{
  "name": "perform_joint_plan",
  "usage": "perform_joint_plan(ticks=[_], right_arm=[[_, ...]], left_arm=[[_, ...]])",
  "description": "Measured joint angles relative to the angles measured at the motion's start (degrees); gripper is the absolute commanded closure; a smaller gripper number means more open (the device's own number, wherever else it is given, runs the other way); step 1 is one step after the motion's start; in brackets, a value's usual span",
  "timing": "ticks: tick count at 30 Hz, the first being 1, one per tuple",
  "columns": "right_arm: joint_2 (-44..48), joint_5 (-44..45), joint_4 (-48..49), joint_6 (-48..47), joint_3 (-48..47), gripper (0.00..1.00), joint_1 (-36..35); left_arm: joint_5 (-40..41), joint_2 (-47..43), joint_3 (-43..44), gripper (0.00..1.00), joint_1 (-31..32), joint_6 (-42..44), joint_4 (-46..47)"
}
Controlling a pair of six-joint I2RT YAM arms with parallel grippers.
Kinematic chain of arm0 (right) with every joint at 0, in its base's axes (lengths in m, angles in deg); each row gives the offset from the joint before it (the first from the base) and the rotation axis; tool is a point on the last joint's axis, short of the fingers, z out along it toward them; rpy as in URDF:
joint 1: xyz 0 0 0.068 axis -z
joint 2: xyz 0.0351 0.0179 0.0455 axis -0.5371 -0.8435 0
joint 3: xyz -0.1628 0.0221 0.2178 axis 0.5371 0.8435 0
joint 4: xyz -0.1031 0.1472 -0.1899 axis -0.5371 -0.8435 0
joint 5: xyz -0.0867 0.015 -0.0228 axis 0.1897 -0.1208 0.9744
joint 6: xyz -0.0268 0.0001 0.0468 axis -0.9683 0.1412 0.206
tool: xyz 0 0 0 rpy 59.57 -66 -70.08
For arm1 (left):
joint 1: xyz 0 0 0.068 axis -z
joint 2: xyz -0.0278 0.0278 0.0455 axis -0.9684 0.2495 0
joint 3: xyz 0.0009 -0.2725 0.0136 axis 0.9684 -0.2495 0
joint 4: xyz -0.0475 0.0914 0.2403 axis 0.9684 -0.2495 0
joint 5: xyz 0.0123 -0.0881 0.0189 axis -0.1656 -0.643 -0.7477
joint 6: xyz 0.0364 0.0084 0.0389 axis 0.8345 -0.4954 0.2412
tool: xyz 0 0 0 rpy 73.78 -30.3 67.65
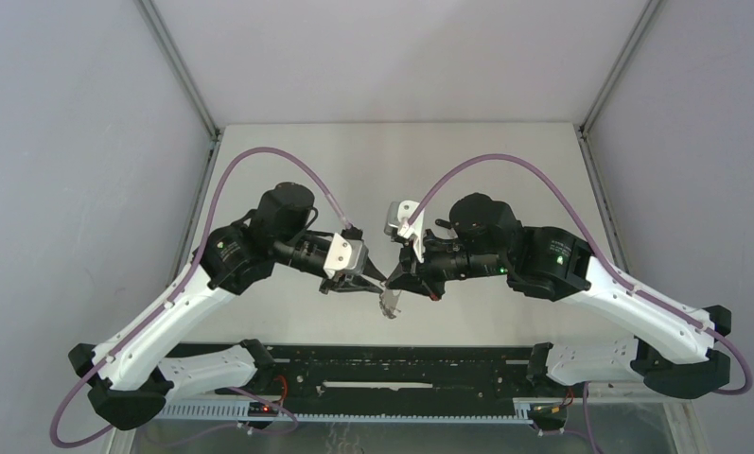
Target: Put the keys on the keyring
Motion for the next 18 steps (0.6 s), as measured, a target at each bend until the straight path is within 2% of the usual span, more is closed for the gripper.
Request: perform_joint_plan(ticks=[5, 12, 15, 18], right_arm=[[-0.07, 0.22, 0.02, 0.00, 0.00, 1.00, 0.00], [-0.61, 0.90, 0.04, -0.02, 0.00, 1.00, 0.00], [-1.18, 1.07, 0.04, -0.04, 0.00, 1.00, 0.07], [-1.38, 1.01, 0.00, -0.09, 0.00, 1.00, 0.20]], left_arm=[[0.00, 0.00, 0.00, 0.84, 0.00, -0.50, 0.74], [0.09, 0.02, 0.00, 0.86, 0.04, -0.94, 1.25], [0.26, 0.04, 0.00, 0.98, 0.04, -0.94, 1.25], [0.87, 0.11, 0.00, 1.00, 0.04, -0.72, 1.03]])
